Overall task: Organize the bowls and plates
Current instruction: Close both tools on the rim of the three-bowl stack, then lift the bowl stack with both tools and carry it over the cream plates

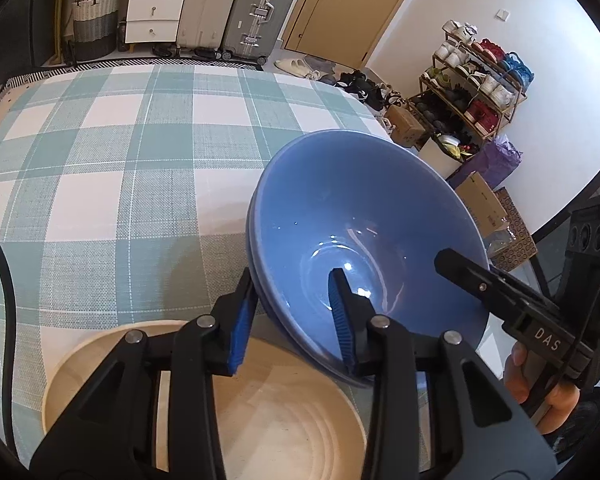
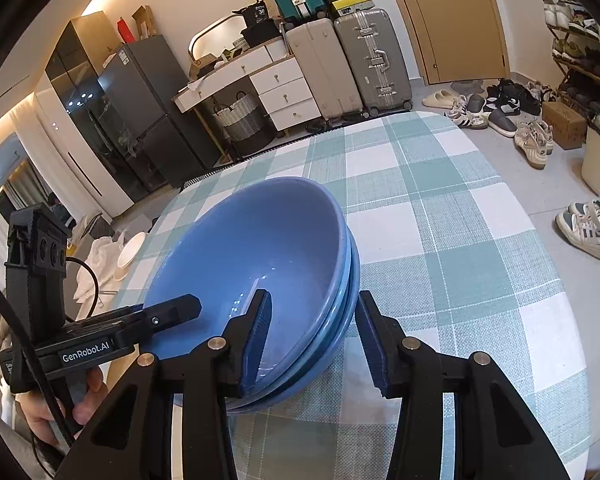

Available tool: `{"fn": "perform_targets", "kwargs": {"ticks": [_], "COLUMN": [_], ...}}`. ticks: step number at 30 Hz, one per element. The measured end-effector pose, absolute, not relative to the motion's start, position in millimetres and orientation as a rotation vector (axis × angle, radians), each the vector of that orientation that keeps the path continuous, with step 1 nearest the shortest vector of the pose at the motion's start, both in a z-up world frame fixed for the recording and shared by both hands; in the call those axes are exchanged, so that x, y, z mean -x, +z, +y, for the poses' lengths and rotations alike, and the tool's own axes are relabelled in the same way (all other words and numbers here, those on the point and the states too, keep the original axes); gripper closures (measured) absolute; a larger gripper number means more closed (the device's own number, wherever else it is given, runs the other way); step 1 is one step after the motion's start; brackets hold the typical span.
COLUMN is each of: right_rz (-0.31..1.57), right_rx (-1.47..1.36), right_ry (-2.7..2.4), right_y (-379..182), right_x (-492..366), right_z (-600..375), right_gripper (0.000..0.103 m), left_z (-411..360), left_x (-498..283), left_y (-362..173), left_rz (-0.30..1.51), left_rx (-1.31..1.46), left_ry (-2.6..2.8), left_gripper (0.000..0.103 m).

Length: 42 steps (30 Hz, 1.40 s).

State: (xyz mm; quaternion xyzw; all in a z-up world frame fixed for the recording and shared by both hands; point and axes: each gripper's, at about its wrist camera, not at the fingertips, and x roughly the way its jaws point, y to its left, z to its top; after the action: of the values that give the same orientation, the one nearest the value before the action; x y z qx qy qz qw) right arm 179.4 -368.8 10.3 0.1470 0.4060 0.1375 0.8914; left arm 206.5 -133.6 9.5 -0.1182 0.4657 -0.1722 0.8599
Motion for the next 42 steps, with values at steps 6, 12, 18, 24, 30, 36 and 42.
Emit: {"fn": "perform_targets", "kwargs": {"ticks": [6, 12, 18, 24, 30, 36, 42], "right_rz": [0.832, 0.812, 0.785, 0.754, 0.723, 0.686, 0.661], "right_rx": [-0.305, -0.294, -0.294, -0.288, -0.283, -0.27, -0.261], "right_ry": [0.283, 0.279, 0.277, 0.279, 0.288, 0.306, 0.319], "right_y": [12, 19, 31, 48, 64, 83, 98], "right_x": [-179, -174, -165, -152, -134, -114, -96], "right_z": [-370, -372, -375, -373, -369, -361, -352], "right_gripper": [0.058, 0.058, 0.058, 0.058, 0.058, 0.058, 0.058], "left_z": [-136, -138, -138, -137, -133, -126, -119], "left_x": [-205, -199, -191, -177, -156, -129, -101], "left_y": [13, 23, 37, 56, 76, 98, 119], "left_rz": [0.965, 0.941, 0.916, 0.882, 0.85, 0.816, 0.784], "left_rx": [0.238, 0.234, 0.228, 0.223, 0.213, 0.208, 0.201], "left_ry": [-0.362, -0.375, -0.384, -0.387, -0.388, -0.377, -0.369], "left_gripper": [0.071, 0.071, 0.071, 0.071, 0.071, 0.071, 0.071]}}
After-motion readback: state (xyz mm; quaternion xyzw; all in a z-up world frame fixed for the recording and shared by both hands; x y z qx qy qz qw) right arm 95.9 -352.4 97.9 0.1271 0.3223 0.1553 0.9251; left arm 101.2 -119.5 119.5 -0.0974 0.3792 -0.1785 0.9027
